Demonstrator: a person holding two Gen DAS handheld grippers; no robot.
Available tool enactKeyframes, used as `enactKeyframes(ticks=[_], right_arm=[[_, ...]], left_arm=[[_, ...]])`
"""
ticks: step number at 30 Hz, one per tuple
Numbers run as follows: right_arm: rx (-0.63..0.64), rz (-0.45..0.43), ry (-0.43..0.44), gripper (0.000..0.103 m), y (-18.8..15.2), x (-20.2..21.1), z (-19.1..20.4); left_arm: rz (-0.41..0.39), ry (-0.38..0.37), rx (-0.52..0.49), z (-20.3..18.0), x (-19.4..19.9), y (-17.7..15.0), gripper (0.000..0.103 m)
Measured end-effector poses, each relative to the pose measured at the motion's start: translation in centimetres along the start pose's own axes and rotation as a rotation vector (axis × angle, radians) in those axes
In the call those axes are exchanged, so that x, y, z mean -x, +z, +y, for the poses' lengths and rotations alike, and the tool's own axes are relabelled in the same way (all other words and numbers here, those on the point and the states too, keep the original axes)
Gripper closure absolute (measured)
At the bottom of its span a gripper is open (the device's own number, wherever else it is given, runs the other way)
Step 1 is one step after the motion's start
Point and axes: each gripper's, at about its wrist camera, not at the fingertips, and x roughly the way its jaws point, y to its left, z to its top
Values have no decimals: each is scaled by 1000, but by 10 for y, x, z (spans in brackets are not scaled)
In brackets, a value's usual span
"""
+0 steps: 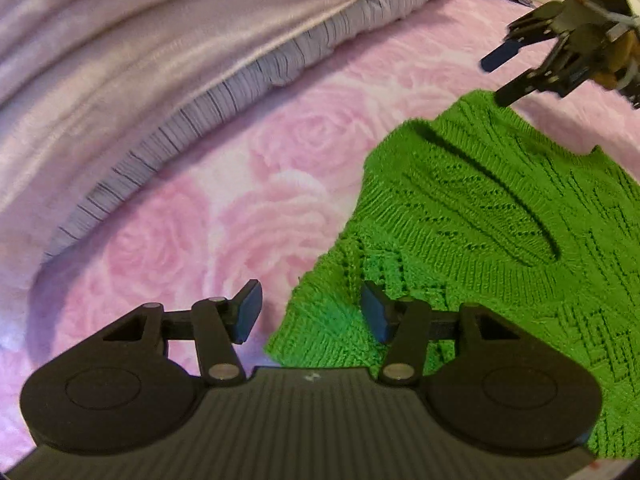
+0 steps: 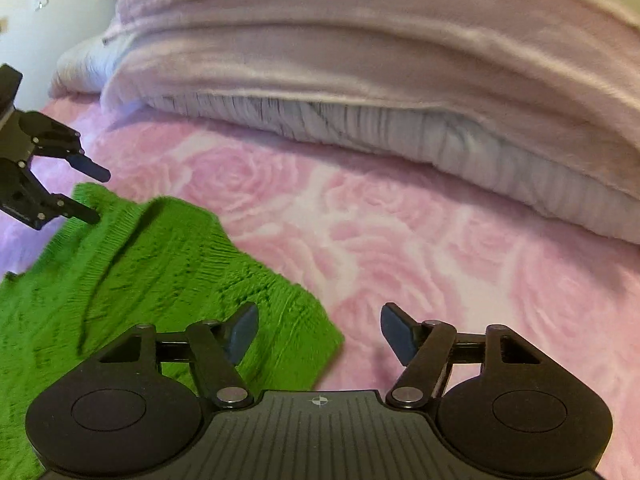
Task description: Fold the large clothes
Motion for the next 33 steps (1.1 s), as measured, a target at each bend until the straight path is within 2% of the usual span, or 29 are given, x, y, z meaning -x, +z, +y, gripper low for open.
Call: enactKeyframes(ticks=[1,2,3,4,5,7,9,12,15,17,19,22,25,27,29,31,32,33], right_arm=[[-7,13,4,44,0,-10,-1],[-19,25,11,55,-1,-20,-3],[-37,41,32,76,-3,-27,-5],[-57,48,57,88,-4,-32,-6],[-68,24,54,94,-4,-33,-5],[-45,-8,36,97,-6,-24,1],[7,-72,4,98,-11,0,12],[2,-221,-13,98,-29,65,21],[53,-344,-32,98,-70,142,41],[108,-370,-37,98,-108,187,63],[162,-365,-30,98,-147,218,86],[213,-305,-29,98,-213,245,123],[241,-205,12,98,-276,249,155],[314,-142,-14,97,-312,237,177],[352,-74,-56,89,-339,221,190],[330,-115,-112,68,-353,221,196],[276,-110,-115,64,-355,223,191],[205,-108,-110,59,-355,225,185]], left_arm=[[2,-17,7,1,-4,-2,70],[6,-45,13,2,-8,-3,76],[2,-65,16,1,-9,-5,85],[-10,-72,11,-2,-8,-7,93],[-18,-61,1,-7,-5,-9,94],[-47,-19,-25,-18,7,-12,96],[-95,10,-8,-24,26,-17,96],[-228,31,69,-46,85,-32,96],[-333,30,148,-96,158,-65,96],[-351,32,187,-139,192,-89,96],[-342,32,243,-184,216,-116,96],[-274,24,342,-249,226,-163,96],[-201,20,403,-299,218,-202,95],[-163,46,402,-323,204,-224,93],[-183,74,397,-333,196,-240,89],[-240,51,451,-326,202,-250,86],[-256,36,476,-322,206,-252,82],[-273,23,499,-320,211,-257,67]])
